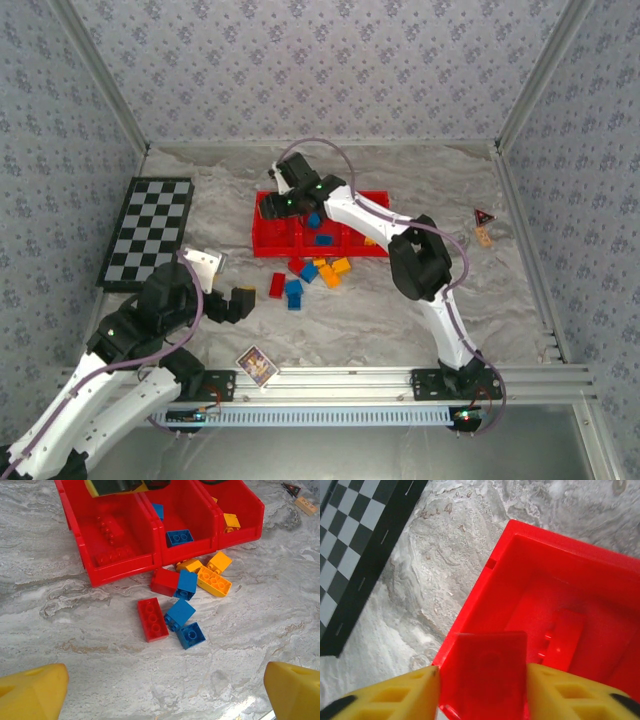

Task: Sort the legos into containers by color
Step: Place the lego in the container, then pick up the lego from the center of the table.

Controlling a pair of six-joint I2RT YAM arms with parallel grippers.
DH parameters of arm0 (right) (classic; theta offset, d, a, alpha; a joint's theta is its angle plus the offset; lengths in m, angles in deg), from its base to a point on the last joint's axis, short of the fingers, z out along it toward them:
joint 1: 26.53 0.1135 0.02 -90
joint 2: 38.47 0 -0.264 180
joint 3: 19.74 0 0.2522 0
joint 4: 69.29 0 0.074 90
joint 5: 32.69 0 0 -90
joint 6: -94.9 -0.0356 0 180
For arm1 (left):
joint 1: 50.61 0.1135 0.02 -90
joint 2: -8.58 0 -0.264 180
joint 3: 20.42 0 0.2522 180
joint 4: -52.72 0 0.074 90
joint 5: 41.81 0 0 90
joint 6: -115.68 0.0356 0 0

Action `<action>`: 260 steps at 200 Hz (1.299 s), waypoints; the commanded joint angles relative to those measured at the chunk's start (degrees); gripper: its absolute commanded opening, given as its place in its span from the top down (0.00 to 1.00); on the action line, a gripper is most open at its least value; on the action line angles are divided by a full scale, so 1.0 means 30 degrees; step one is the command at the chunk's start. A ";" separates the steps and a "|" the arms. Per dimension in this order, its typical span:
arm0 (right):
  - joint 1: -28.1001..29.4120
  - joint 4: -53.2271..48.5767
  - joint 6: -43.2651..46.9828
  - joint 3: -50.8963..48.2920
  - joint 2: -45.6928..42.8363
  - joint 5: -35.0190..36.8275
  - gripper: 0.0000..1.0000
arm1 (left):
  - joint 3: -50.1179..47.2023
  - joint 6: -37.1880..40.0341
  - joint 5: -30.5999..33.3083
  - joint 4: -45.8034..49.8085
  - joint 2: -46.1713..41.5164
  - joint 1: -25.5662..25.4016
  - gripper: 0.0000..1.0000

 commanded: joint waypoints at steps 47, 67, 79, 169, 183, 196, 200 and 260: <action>0.0076 -0.1967 0.0387 0.0919 -0.0758 0.0286 0.17 | -0.0100 0.0084 -0.0024 -0.0238 0.0030 0.0068 0.00; 0.0241 -0.2207 0.0999 -0.0259 -0.2122 0.1230 0.12 | -0.0066 0.0096 0.0049 -0.0186 0.0270 0.0068 0.00; 0.0302 -0.2113 0.1242 -0.1389 -0.3247 0.1823 0.08 | -0.0037 0.0068 0.0151 -0.0127 0.0459 0.0068 0.00; -0.1510 -0.1673 0.0989 -1.2169 -1.5421 0.4434 0.00 | 0.1359 -0.1587 0.1455 0.0946 0.5728 0.0014 0.00; -0.2270 -0.1770 0.1428 -1.3737 -1.7398 0.4614 0.00 | 0.1787 -0.2436 0.1122 0.0918 0.6988 -0.0005 0.00; -0.2995 -0.1584 0.2050 -1.5623 -1.9409 0.4625 0.00 | 0.1896 -0.3257 0.0751 0.0554 0.7960 -0.0078 0.00; -0.3175 -0.1539 0.2276 -1.6037 -1.9875 0.4433 0.00 | 0.1889 -0.3479 0.0643 0.0410 0.8211 -0.0106 0.00; -0.5523 -0.1328 0.3231 -2.2451 -2.7985 0.3417 0.00 | 0.0712 -0.5390 0.1399 -0.1255 1.0869 -0.0223 0.00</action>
